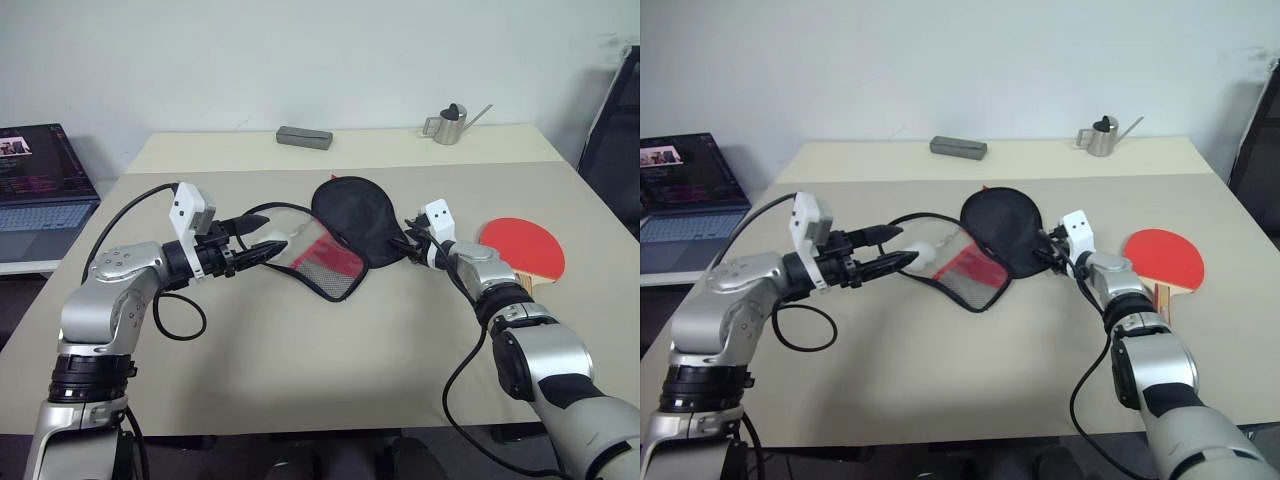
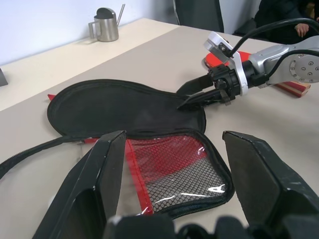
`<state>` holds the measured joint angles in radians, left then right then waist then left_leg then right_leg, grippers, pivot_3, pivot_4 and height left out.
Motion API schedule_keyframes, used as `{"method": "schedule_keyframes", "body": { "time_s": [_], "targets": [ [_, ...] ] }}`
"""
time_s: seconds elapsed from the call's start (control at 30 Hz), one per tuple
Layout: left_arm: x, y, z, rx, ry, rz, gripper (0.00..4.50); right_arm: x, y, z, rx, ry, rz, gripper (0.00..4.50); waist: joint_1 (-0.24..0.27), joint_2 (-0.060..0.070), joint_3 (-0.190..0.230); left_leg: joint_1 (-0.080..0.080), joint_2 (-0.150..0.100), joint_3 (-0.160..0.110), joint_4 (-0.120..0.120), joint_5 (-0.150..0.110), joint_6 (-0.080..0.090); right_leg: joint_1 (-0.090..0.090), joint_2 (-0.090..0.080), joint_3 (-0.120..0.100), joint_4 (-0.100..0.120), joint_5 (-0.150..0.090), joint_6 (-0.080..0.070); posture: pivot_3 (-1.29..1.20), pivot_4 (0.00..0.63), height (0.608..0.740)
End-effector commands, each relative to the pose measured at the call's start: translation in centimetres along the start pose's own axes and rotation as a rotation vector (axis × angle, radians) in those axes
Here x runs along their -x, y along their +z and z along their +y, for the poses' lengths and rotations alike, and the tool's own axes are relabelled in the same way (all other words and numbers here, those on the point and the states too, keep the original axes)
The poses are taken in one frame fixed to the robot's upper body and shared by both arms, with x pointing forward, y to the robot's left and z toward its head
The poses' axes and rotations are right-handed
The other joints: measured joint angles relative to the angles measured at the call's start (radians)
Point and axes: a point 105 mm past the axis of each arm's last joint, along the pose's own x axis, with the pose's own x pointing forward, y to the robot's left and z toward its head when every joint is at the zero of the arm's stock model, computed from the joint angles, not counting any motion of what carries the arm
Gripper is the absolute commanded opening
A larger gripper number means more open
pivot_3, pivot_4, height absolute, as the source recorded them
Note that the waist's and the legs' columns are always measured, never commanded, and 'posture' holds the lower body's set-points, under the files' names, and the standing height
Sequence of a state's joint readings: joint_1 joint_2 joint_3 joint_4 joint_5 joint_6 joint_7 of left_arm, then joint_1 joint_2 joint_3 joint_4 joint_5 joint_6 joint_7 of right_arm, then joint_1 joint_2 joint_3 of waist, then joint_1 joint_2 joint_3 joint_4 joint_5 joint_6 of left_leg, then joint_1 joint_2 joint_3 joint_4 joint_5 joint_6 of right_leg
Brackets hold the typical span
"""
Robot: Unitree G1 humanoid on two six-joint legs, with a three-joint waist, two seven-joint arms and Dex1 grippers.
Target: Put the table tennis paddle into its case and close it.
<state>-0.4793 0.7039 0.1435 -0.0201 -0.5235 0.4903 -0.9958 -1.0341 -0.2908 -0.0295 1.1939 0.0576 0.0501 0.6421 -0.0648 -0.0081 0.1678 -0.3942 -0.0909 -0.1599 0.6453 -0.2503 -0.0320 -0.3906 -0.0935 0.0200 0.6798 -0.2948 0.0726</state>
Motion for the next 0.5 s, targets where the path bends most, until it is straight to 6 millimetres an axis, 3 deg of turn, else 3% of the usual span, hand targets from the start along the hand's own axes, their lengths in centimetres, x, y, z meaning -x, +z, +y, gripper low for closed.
{"method": "schedule_keyframes", "body": {
  "time_s": [0.03, 0.2, 0.5],
  "targets": [
    [0.3, 0.4, 0.1, -0.032, 0.009, -0.014, 3.37, -0.2, 1.6, 0.0, 0.064, -0.016, -0.040, 1.80, -0.001, 0.000, 0.000, 0.000, 0.000, 0.000, 0.000, 0.000, 0.000, 0.000, 0.000, 0.000, 0.000, 0.000, 0.000, 0.00, 0.150, 0.740],
    [0.7, 0.0, 0.1, -0.032, 0.017, 0.003, 3.37, -0.4, 1.5, 0.1, 0.145, -0.038, -0.024, 0.08, -0.002, 0.000, 0.000, 0.000, 0.000, 0.000, 0.000, 0.000, 0.000, 0.000, 0.000, 0.000, 0.000, 0.000, 0.000, 0.00, 0.150, 0.740],
    [1.9, -0.9, -0.9, 0.004, 0.030, 0.010, 3.37, 0.5, 1.7, -0.3, 0.047, -0.061, -0.015, 0.03, -0.003, 0.000, 0.000, 0.000, 0.000, 0.000, 0.000, 0.000, 0.000, 0.000, 0.000, 0.001, 0.000, 0.000, 0.000, 0.00, 0.150, 0.740]
  ]
}}
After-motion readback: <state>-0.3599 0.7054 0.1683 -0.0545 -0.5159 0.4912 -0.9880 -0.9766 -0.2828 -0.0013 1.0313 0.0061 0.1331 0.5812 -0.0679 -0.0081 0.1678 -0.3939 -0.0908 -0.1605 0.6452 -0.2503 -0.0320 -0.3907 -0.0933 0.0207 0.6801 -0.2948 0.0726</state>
